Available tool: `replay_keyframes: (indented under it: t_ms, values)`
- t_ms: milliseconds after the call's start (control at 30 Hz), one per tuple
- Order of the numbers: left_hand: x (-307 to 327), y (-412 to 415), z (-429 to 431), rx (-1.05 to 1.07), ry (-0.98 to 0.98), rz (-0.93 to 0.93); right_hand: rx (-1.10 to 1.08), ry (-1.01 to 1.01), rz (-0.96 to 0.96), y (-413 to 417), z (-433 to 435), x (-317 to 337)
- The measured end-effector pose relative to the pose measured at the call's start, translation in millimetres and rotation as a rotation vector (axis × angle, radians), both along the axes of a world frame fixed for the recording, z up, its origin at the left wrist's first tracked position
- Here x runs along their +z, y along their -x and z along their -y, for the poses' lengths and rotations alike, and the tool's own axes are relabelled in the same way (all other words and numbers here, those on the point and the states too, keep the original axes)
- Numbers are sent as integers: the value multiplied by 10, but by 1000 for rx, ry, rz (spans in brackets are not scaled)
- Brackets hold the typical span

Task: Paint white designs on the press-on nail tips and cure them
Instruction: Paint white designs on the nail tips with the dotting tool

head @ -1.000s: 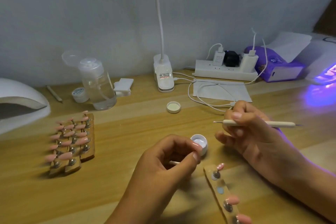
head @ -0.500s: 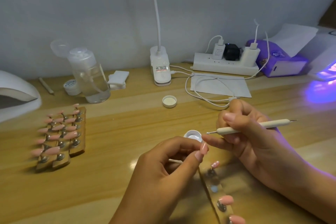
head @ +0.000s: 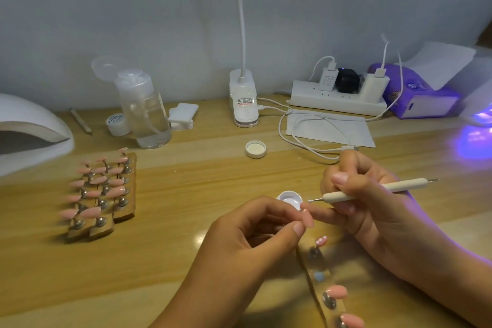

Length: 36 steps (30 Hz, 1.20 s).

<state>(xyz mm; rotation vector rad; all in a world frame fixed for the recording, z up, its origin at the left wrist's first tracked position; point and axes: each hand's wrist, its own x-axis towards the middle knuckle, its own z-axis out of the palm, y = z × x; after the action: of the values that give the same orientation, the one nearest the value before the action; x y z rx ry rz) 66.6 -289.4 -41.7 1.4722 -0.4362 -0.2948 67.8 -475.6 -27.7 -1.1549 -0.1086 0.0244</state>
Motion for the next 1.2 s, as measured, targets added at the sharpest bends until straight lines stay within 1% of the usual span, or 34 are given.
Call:
replay_keyframes:
  t_ms: [167, 533, 1200]
  values:
    - [19, -18, -7, 5, -4, -45, 29, -2, -20, 0, -6, 8]
    - [30, -9, -7, 22, -25, -38, 37, -6, -56, 19, -26, 30]
    - [-4, -13, -13, 32, -44, -24, 46, 6, -42, 18, -28, 14]
